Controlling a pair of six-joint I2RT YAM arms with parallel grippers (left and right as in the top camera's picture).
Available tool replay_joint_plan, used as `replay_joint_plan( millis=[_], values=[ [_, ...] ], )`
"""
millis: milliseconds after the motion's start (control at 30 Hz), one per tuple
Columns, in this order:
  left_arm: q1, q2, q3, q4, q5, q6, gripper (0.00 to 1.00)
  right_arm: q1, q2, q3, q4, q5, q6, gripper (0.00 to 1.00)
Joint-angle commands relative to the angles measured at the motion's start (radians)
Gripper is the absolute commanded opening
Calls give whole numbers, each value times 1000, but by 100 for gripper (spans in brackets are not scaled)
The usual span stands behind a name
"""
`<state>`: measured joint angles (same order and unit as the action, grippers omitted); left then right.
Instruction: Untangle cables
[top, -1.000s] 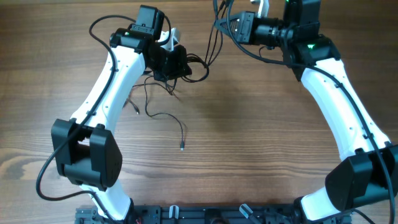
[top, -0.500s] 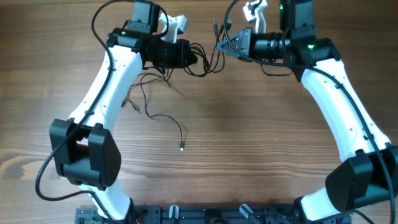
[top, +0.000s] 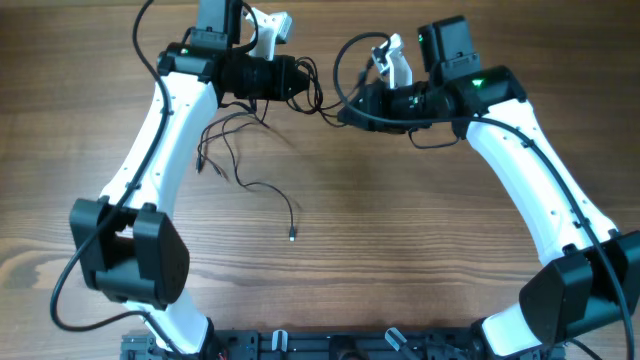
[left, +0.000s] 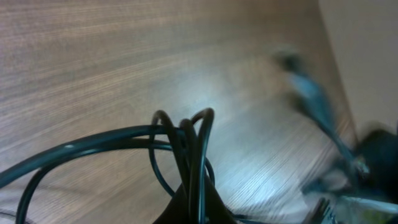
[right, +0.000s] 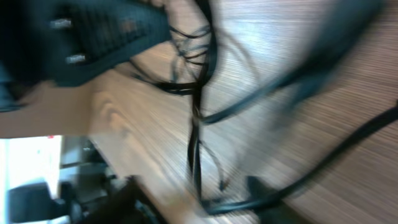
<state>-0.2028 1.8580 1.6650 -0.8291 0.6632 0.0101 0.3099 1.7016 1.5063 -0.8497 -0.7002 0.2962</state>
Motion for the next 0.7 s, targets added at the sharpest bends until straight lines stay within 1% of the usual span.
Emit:
replay_joint_plan(
  millis=[0, 33, 67, 100, 167, 233, 267, 300, 333, 400, 467, 533, 567, 600, 667],
  values=[
    [5, -46, 30, -108, 6, 257, 4, -48, -24, 3, -48, 84, -139, 85],
    [5, -46, 30, -151, 6, 323, 4, -70, -24, 8, -73, 39, -197, 91],
    [4, -46, 30, -178, 5, 365, 4, -89, -24, 15, -96, -5, -236, 93],
    [4, -46, 30, -195, 2, 393, 4, -110, -24, 20, -118, -45, -254, 98],
    [4, -46, 30, -204, -1, 419, 4, -154, -24, 27, -131, -126, -271, 99],
    [2, -46, 30, -209, 41, 482, 4, -181, -24, 27, -94, -203, -271, 99],
    [0, -46, 30, -209, 84, 513, 4, -186, -24, 27, -73, -220, -275, 98],
    [-1, -46, 30, -208, 152, 556, 4, -186, -24, 27, -55, -222, -294, 94],
    [-3, -46, 30, -208, 234, 615, 4, -176, -23, 25, -54, -222, -340, 92],
    [-2, -46, 30, -204, 309, 658, 4, -159, -22, 20, -60, -221, -396, 91],
    [3, -46, 30, -196, 369, 665, 4, -149, -21, 18, -48, -221, -410, 88],
    [9, -46, 30, -196, 452, 668, 4, -136, -19, 18, -14, -222, -408, 81],
    [13, -46, 30, -193, 493, 668, 4, -128, -16, 17, 5, -222, -397, 79],
    [17, -46, 30, -188, 534, 668, 4, -119, -11, 18, 28, -222, -378, 73],
    [24, -46, 30, -179, 601, 668, 4, -105, 3, 17, 63, -222, -345, 69]
  ],
)
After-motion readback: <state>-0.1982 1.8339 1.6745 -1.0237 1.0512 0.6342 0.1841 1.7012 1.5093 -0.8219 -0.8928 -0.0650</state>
